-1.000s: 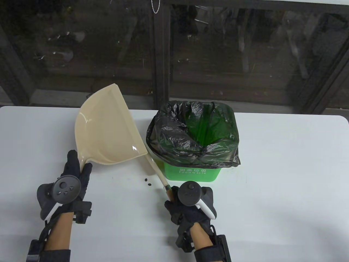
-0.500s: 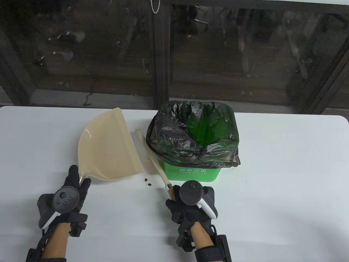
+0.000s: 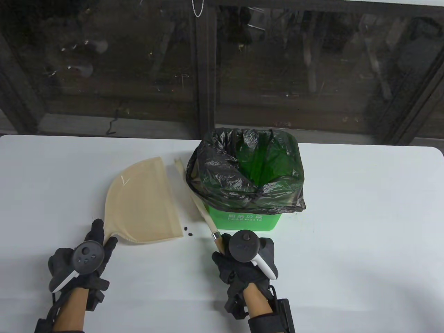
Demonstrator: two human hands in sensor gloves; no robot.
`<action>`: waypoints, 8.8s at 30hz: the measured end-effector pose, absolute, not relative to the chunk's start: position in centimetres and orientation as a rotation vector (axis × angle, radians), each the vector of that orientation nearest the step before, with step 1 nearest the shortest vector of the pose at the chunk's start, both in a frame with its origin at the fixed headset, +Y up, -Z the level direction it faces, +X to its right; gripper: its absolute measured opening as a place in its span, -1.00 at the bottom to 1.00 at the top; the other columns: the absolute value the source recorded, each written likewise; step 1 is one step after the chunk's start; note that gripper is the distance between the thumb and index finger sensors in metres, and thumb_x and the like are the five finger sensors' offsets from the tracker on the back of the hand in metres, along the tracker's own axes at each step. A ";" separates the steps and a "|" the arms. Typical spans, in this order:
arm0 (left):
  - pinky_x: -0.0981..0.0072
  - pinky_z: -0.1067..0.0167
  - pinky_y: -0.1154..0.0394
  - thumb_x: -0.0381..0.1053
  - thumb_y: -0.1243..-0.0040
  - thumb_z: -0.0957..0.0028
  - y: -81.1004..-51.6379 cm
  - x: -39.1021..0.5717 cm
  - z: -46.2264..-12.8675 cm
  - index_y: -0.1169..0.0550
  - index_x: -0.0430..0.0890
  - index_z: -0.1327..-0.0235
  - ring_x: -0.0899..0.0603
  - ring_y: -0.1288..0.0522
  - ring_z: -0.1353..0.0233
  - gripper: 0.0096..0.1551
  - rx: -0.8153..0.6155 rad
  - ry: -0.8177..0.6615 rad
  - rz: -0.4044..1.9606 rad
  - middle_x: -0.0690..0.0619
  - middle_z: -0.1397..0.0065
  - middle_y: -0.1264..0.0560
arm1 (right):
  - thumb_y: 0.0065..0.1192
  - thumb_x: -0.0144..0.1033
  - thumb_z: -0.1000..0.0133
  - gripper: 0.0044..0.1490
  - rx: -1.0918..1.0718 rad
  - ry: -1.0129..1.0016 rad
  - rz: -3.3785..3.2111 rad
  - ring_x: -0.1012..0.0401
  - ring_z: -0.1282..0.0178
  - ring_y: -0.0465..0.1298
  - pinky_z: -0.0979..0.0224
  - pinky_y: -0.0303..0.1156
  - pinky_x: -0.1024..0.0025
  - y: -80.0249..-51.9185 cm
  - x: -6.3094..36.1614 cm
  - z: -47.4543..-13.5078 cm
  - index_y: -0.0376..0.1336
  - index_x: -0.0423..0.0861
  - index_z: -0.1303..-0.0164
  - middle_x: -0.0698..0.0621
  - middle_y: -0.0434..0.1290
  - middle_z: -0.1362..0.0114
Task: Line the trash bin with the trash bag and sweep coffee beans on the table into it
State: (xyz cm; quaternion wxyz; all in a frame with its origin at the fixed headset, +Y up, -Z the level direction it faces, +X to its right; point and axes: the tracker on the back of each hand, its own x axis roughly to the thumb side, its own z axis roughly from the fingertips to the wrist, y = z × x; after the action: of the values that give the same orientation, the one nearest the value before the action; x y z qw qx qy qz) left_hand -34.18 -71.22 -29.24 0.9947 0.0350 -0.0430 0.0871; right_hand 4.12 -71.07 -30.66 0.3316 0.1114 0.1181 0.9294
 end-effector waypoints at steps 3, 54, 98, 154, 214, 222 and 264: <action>-0.07 0.04 -0.59 -0.04 0.05 -0.52 -71.5 -34.1 -29.3 -0.08 -0.56 -0.68 -0.21 -0.68 0.07 -0.22 0.044 -0.090 0.155 -0.32 -0.42 -0.44 | 0.13 -0.23 -0.18 -0.16 0.311 0.277 2.450 0.31 0.35 0.64 0.35 0.65 0.32 -70.5 4.1 -30.3 -0.08 -0.43 -0.46 -0.15 0.47 -0.11; -0.06 0.13 -0.60 -0.08 0.07 -0.53 -74.0 -30.4 -30.1 -0.06 -0.64 -0.64 -0.20 -0.69 0.15 -0.21 -0.032 -0.100 -0.034 -0.38 -0.40 -0.43 | 0.07 -0.28 -0.22 -0.12 0.433 0.623 2.407 0.33 0.48 0.69 0.54 0.72 0.42 -66.9 3.3 -27.5 -0.16 -0.57 -0.44 -0.23 0.56 0.05; -0.08 0.09 -0.60 -0.07 0.03 -0.52 -72.2 -33.7 -29.6 -0.08 -0.62 -0.65 -0.23 -0.69 0.11 -0.21 0.014 -0.004 0.155 -0.38 -0.40 -0.43 | 0.11 -0.16 -0.16 -0.16 0.423 0.098 2.860 0.35 0.41 0.66 0.39 0.67 0.38 -74.2 1.4 -29.9 -0.05 -0.41 -0.42 -0.03 0.53 -0.02; -0.07 0.11 -0.60 -0.08 0.05 -0.54 -51.0 -22.2 -34.7 -0.08 -0.62 -0.67 -0.22 -0.69 0.13 -0.22 0.346 -0.164 0.234 -0.39 -0.40 -0.43 | 0.12 -0.19 -0.18 -0.17 0.357 0.452 2.622 0.28 0.36 0.66 0.35 0.66 0.29 -73.8 3.2 -30.6 -0.06 -0.42 -0.43 -0.09 0.52 -0.04; -0.08 0.04 -0.58 -0.05 0.07 -0.53 -56.8 -30.1 -31.6 -0.04 -0.58 -0.67 -0.21 -0.68 0.07 -0.21 0.427 -0.003 0.160 -0.34 -0.44 -0.40 | 0.04 -0.17 -0.19 -0.19 0.407 0.600 2.842 0.20 0.26 0.63 0.24 0.62 0.16 -75.4 1.5 -30.2 -0.10 -0.35 -0.47 -0.12 0.47 -0.11; -0.08 0.05 -0.59 -0.05 0.06 -0.53 -62.3 -32.6 -31.3 -0.05 -0.58 -0.67 -0.21 -0.68 0.07 -0.21 0.332 0.042 0.218 -0.34 -0.43 -0.41 | 0.04 -0.16 -0.18 -0.19 0.383 0.589 2.938 0.16 0.21 0.61 0.18 0.60 0.10 -75.9 1.5 -30.2 -0.10 -0.31 -0.47 -0.13 0.45 -0.12; -0.12 0.09 -0.59 -0.11 0.04 -0.53 -73.8 -39.0 -30.9 -0.05 -0.64 -0.65 -0.26 -0.68 0.09 -0.22 0.035 0.269 0.215 -0.43 -0.42 -0.40 | 0.10 -0.04 -0.16 -0.11 0.291 0.463 3.030 -0.12 -0.17 0.41 -0.11 0.39 -0.18 -75.4 2.3 -30.4 0.02 -0.40 -0.48 -0.34 0.22 -0.38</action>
State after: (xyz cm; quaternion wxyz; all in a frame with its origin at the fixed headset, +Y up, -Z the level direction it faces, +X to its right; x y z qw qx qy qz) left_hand -39.03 -73.78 -30.90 0.9851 0.0175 0.1339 0.1067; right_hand 2.28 -75.37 -30.42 0.0315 0.0946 0.1504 0.9836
